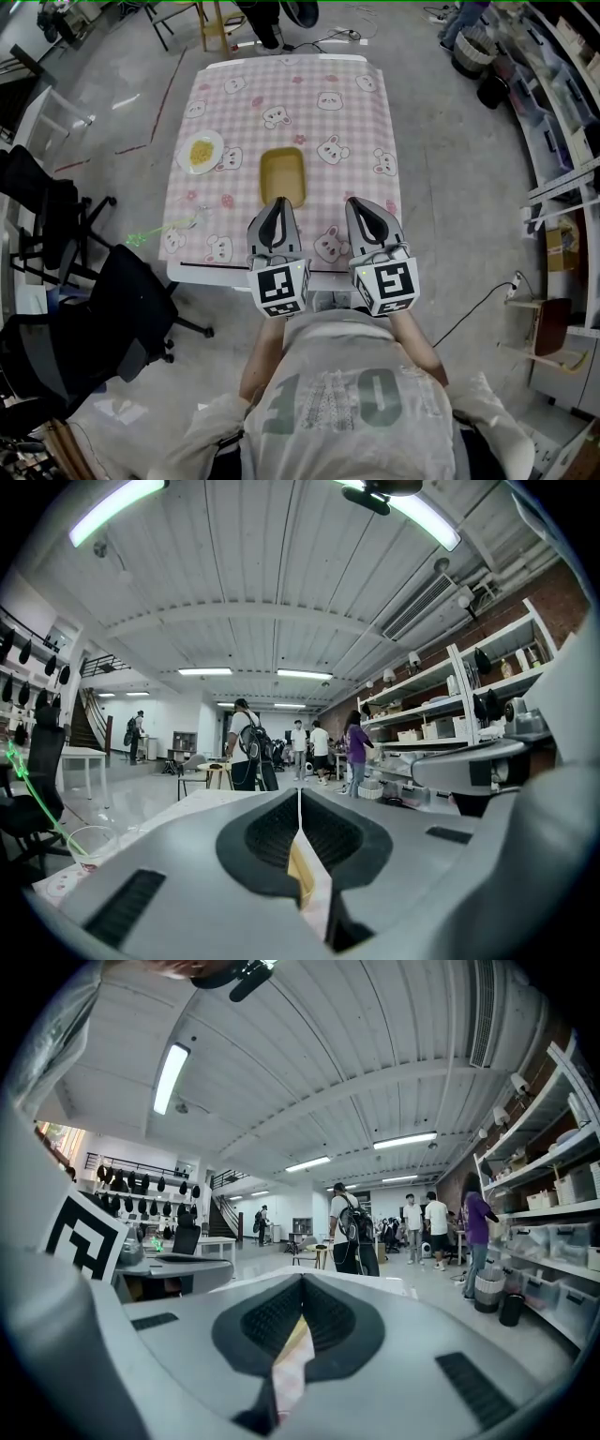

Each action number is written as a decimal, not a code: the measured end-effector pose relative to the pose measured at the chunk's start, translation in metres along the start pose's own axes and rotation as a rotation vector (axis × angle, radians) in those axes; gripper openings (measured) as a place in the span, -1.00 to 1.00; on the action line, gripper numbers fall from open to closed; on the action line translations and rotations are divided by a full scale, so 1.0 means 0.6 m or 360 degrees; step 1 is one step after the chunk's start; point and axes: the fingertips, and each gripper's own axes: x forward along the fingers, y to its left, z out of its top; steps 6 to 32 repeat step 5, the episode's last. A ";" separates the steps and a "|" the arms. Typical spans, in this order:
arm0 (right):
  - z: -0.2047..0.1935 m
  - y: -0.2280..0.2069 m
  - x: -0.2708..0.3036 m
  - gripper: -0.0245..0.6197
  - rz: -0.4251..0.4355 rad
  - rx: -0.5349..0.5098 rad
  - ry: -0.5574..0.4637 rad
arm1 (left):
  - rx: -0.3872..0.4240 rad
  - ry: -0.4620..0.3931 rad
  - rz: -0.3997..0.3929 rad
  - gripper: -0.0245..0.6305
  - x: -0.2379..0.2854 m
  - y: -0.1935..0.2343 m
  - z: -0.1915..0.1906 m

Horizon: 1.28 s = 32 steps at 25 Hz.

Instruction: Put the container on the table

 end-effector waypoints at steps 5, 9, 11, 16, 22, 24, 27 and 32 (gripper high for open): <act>0.000 0.000 0.003 -0.83 -0.0001 0.0002 0.0009 | -0.0016 0.0020 0.0010 -0.82 0.002 0.006 -0.003; 0.000 0.000 0.003 -0.83 -0.0001 0.0002 0.0009 | -0.0016 0.0020 0.0010 -0.82 0.002 0.006 -0.003; 0.000 0.000 0.003 -0.83 -0.0001 0.0002 0.0009 | -0.0016 0.0020 0.0010 -0.82 0.002 0.006 -0.003; 0.000 0.000 0.003 -0.83 -0.0001 0.0002 0.0009 | -0.0016 0.0020 0.0010 -0.82 0.002 0.006 -0.003; 0.000 0.000 0.003 -0.83 -0.0001 0.0002 0.0009 | -0.0016 0.0020 0.0010 -0.82 0.002 0.006 -0.003; 0.000 0.000 0.003 -0.83 -0.0001 0.0002 0.0009 | -0.0016 0.0020 0.0010 -0.82 0.002 0.006 -0.003; 0.000 0.000 0.003 -0.83 -0.0001 0.0002 0.0009 | -0.0016 0.0020 0.0010 -0.82 0.002 0.006 -0.003; 0.000 0.000 0.003 -0.83 -0.0001 0.0002 0.0009 | -0.0016 0.0020 0.0010 -0.82 0.002 0.006 -0.003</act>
